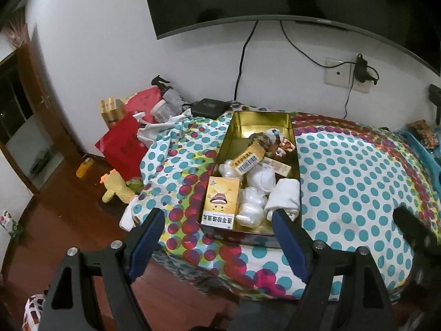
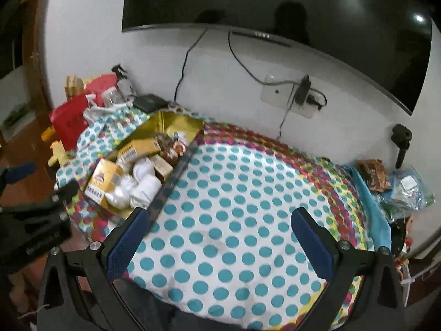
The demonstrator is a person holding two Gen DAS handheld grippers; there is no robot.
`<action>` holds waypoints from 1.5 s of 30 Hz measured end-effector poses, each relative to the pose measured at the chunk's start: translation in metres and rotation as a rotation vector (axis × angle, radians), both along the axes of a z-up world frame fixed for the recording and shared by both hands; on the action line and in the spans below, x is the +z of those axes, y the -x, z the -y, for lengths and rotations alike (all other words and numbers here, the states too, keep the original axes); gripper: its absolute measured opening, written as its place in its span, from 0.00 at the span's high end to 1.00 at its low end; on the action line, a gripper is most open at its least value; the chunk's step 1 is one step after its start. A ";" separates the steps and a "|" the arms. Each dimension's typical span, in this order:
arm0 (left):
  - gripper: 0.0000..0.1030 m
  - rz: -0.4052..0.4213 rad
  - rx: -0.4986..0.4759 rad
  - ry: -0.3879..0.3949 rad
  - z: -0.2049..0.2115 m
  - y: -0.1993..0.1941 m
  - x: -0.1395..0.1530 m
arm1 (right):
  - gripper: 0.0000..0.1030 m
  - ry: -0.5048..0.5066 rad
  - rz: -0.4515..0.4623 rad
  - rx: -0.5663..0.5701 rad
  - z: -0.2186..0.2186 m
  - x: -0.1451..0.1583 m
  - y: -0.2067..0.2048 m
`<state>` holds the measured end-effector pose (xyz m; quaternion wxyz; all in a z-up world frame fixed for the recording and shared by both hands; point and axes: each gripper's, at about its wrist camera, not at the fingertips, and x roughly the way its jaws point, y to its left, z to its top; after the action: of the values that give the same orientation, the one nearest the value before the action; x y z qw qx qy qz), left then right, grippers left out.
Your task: Organize objects
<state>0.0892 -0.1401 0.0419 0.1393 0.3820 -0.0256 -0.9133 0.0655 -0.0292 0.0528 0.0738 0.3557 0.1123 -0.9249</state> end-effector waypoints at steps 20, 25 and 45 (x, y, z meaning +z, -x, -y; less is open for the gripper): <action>0.20 0.092 0.046 -0.007 0.023 0.013 0.006 | 0.00 0.018 0.184 0.002 0.032 -0.021 0.007; 0.20 0.140 0.014 -0.071 0.022 0.007 0.007 | 0.00 -0.021 0.162 -0.019 0.032 -0.009 0.009; 0.20 0.127 -0.056 -0.061 0.002 -0.027 0.028 | 0.00 -0.039 0.116 -0.043 0.027 0.017 -0.004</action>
<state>0.1163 -0.1425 0.0700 0.1002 0.4424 -0.0174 -0.8910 0.0698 -0.0565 0.0695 0.0534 0.4123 0.1180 -0.9018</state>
